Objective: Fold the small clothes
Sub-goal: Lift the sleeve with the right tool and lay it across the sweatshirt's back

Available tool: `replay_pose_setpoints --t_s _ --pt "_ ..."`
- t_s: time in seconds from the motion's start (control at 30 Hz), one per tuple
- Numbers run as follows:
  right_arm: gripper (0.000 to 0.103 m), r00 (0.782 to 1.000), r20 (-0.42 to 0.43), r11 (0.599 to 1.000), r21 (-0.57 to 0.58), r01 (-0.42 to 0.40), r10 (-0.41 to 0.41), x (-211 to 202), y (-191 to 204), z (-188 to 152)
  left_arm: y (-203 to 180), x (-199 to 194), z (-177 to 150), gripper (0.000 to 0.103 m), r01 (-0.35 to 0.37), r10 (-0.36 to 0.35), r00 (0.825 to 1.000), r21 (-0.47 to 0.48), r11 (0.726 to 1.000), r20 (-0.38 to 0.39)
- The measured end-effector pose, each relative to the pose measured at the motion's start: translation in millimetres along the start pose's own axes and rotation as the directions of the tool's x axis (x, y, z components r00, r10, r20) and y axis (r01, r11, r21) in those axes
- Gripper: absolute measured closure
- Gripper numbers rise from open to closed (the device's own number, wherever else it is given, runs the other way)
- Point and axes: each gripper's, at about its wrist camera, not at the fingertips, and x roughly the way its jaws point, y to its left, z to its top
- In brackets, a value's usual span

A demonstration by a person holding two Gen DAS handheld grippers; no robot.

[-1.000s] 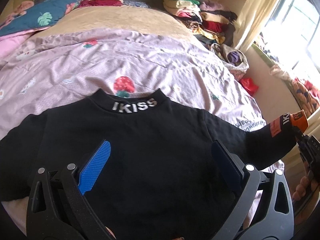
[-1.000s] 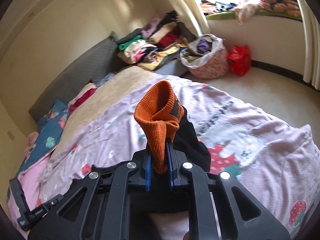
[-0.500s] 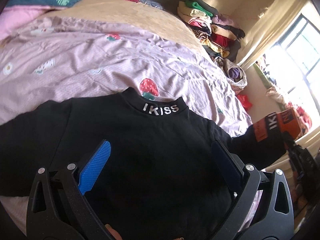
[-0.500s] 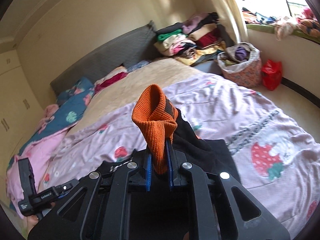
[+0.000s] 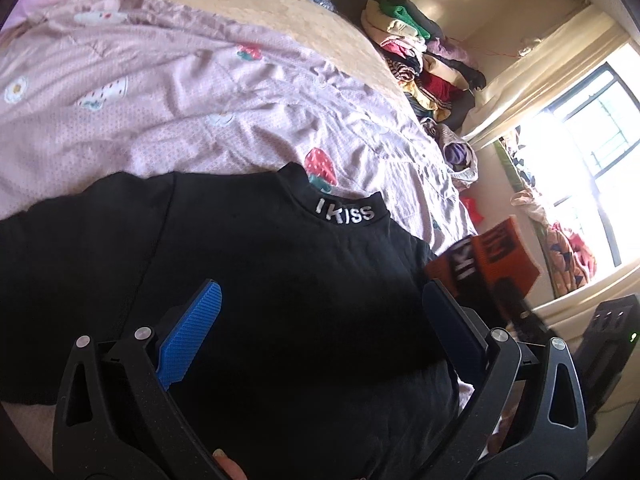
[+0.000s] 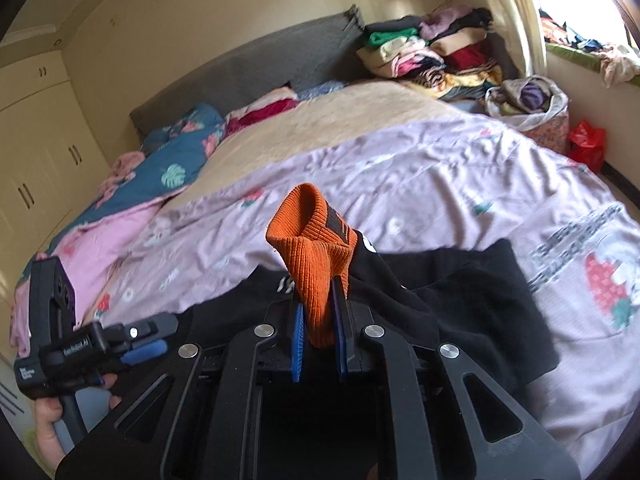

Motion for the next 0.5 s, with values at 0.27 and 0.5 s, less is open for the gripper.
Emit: replay_pose_setpoints --t_s 0.27,0.5 --pt "0.086 0.995 -0.078 0.998 0.015 -0.054 0.055 26 22 -29 15 15 -6 0.008 0.044 -0.046 0.997 -0.03 0.999 -0.058" --pt "0.072 0.981 -0.132 0.99 0.021 -0.139 0.141 20 24 -53 18 34 -15 0.008 0.085 -0.091 0.989 -0.06 0.995 -0.115"
